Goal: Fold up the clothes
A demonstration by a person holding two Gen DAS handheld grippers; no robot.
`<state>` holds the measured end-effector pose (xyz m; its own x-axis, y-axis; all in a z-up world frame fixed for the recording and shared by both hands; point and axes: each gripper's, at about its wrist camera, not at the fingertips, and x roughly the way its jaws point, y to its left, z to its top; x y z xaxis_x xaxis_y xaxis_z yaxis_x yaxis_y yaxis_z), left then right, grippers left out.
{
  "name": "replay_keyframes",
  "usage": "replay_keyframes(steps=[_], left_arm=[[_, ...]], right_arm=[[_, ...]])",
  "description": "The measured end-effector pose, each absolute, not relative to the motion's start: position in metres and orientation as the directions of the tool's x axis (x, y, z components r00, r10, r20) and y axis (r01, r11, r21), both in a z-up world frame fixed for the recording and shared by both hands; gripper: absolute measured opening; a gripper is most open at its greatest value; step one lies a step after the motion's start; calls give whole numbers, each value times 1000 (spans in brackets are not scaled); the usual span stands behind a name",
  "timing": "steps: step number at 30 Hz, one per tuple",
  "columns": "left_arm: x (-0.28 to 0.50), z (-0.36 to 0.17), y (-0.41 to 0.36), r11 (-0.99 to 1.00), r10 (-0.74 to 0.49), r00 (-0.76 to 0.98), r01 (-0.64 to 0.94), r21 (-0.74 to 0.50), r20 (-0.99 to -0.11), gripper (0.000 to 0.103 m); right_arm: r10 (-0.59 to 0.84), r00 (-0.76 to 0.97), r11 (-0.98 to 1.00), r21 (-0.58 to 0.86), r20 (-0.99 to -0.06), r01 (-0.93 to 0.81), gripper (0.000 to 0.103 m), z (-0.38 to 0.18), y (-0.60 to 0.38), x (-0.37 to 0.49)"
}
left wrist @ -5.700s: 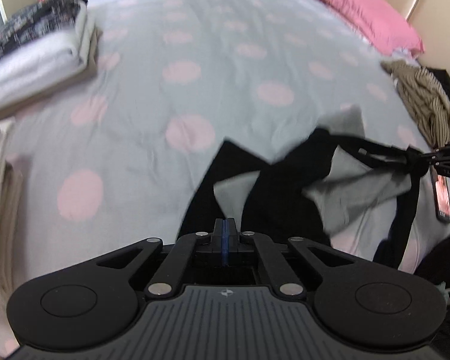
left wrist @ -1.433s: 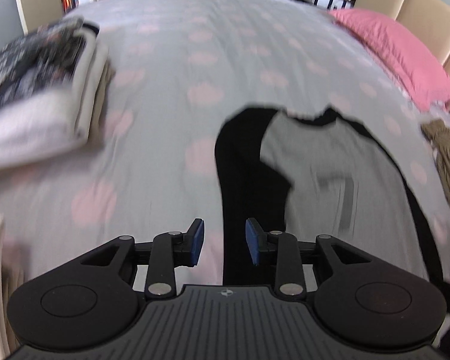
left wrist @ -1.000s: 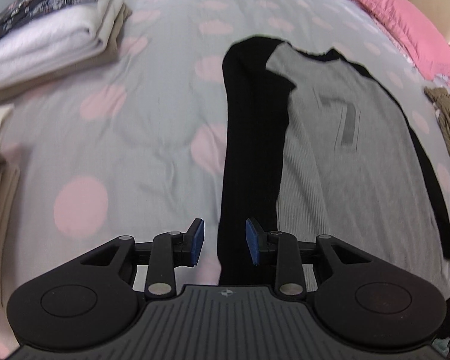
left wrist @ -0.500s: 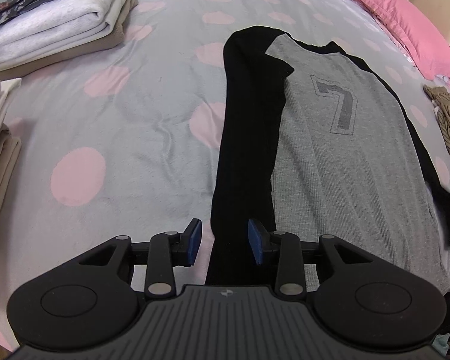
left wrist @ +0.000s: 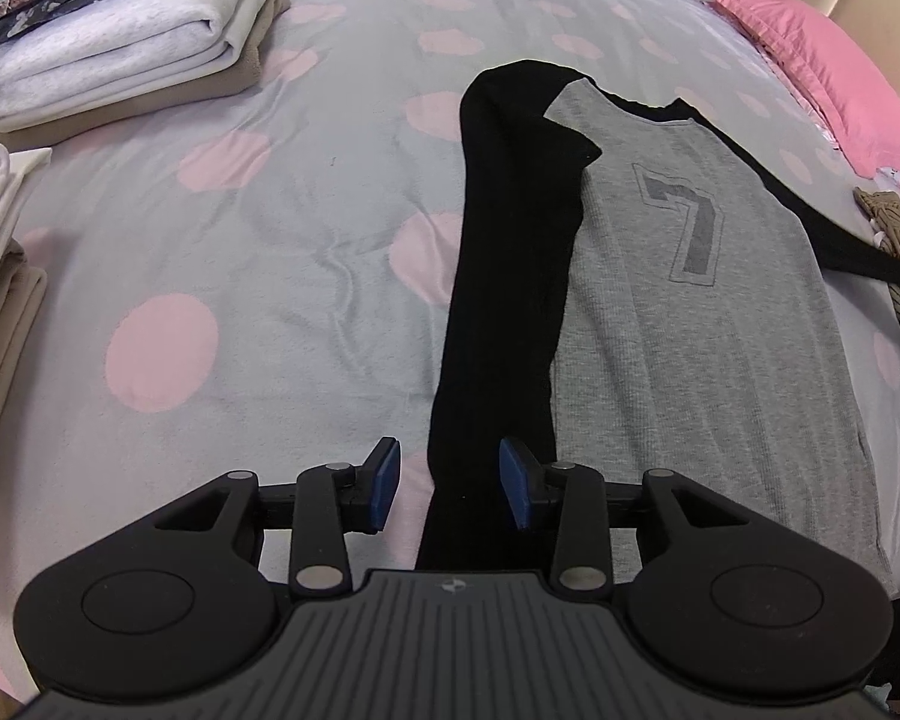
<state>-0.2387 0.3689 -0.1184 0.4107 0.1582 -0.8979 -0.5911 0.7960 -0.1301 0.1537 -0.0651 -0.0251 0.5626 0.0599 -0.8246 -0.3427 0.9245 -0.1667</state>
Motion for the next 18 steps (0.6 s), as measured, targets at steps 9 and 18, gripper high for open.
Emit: replay_keyframes(steps=[9, 18], left_arm=[[-234, -127, 372, 800, 151, 383, -589, -114, -911, 36], [-232, -136, 372, 802, 144, 350, -589, -98, -926, 39]], right_arm=[[-33, 580, 906, -269, -814, -326, 5, -39, -65, 201], [-44, 584, 934, -241, -811, -265, 30, -59, -85, 202]])
